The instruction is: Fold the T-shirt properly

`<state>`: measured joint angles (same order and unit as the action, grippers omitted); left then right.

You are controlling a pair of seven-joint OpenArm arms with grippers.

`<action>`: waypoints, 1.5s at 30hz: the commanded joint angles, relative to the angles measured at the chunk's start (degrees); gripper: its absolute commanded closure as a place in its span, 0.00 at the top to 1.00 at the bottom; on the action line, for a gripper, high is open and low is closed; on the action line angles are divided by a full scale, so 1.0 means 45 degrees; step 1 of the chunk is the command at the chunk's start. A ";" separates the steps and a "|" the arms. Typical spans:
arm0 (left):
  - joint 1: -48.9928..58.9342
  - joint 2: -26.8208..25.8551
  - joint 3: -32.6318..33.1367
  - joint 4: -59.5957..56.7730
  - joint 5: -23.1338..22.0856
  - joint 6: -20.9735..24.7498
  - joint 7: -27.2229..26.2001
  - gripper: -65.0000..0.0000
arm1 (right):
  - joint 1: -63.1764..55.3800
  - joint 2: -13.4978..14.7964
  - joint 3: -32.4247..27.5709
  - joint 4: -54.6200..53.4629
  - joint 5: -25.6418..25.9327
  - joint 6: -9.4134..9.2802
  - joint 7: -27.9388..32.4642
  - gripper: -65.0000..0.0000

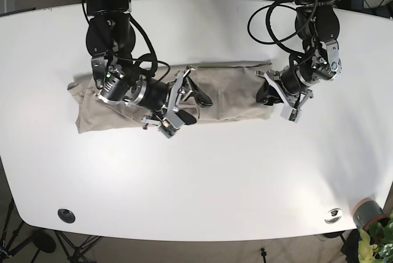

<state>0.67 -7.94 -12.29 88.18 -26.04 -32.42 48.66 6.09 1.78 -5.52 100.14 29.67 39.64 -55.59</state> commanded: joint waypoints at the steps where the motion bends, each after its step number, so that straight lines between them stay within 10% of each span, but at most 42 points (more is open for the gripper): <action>1: -0.0275 -0.0061 0.0007 -0.0050 -0.0298 -0.0072 -0.0275 0.14 | 0.0220 -0.0445 -0.0503 0.0243 -0.0176 0.0081 0.0388 0.53; 14: -0.0256 -0.0061 0.0007 0.0321 -0.0318 -0.0111 -0.0275 0.14 | 0.2095 -0.1382 -0.2222 -0.4758 -0.1739 0.0081 0.2361 0.53; 29: -0.0373 -0.0510 0.0964 -0.1320 -0.0298 -0.0072 -0.0275 0.15 | 0.3170 -0.0171 -0.2183 -0.8372 -0.1700 0.0081 0.5077 0.53; 45: -0.0685 -0.0471 0.0925 -0.0812 -0.0376 -0.0111 -0.0255 0.33 | 0.3014 0.0415 -0.2124 -0.7376 -0.1446 0.0051 0.4901 0.53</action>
<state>-1.45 -9.85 -7.84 81.52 -26.65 -32.80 48.58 18.28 3.66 -15.42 63.86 21.15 39.42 -34.17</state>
